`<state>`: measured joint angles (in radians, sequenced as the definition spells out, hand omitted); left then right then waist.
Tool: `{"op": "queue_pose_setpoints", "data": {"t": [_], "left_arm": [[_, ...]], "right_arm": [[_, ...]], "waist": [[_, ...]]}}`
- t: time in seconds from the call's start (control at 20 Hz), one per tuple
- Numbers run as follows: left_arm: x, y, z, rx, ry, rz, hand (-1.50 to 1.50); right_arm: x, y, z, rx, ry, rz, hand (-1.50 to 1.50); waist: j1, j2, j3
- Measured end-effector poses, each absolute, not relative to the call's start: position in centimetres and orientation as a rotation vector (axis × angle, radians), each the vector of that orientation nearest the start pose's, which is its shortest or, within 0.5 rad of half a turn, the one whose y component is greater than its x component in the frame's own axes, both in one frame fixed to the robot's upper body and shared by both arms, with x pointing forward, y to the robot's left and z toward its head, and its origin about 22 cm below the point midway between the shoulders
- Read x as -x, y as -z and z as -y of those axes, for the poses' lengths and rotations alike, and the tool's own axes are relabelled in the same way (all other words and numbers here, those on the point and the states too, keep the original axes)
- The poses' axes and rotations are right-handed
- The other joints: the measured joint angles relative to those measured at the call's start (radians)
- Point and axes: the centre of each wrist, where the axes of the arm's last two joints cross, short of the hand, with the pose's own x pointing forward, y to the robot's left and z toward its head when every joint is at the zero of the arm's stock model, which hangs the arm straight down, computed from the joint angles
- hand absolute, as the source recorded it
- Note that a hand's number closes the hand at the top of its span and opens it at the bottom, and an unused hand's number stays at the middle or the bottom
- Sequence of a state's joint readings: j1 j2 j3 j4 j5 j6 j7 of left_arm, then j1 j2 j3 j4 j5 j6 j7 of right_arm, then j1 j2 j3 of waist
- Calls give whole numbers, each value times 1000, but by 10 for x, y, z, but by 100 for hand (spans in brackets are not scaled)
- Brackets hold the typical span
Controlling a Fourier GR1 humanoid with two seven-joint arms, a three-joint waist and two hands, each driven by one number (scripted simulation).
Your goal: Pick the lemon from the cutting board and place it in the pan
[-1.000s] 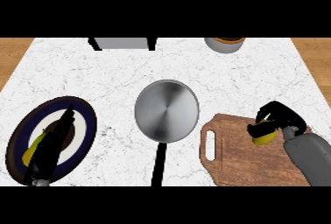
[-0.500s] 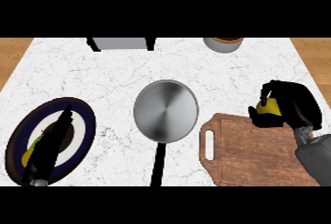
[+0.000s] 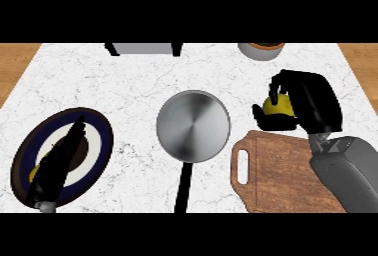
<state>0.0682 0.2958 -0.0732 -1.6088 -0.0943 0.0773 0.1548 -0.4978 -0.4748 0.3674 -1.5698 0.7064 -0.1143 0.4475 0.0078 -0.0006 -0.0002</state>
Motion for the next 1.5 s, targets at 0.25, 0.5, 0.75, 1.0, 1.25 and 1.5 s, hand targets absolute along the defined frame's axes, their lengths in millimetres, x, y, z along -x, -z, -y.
{"op": "queue_pose_setpoints", "data": {"t": [0.25, 0.5, 0.75, 1.0, 1.25, 1.5], "left_arm": [[-228, -10, -283, -327, 271, 1387, 0], [-231, -11, -279, -323, 278, 1390, 0], [-234, -14, -280, -317, 282, 1396, 0], [-234, -18, -276, -305, 300, 1406, 0], [-240, -20, -266, -284, 324, 1428, 0], [-245, -19, -262, -267, 337, 1432, 0]], "right_arm": [[-342, -130, 151, 887, -889, 1624, 150], [-371, -113, 107, 782, -870, 1598, 150], [-392, -84, 75, 733, -920, 1533, 150], [-402, -64, 60, 736, -1042, 1446, 150], [-404, -41, 73, 546, -919, 1304, -150], [-403, -28, 83, 383, -741, 1278, -150]], "waist": [[8, 3, 0], [19, 7, 0], [32, 11, 0], [54, 17, 0], [85, 28, 1], [105, 32, 2]]}}
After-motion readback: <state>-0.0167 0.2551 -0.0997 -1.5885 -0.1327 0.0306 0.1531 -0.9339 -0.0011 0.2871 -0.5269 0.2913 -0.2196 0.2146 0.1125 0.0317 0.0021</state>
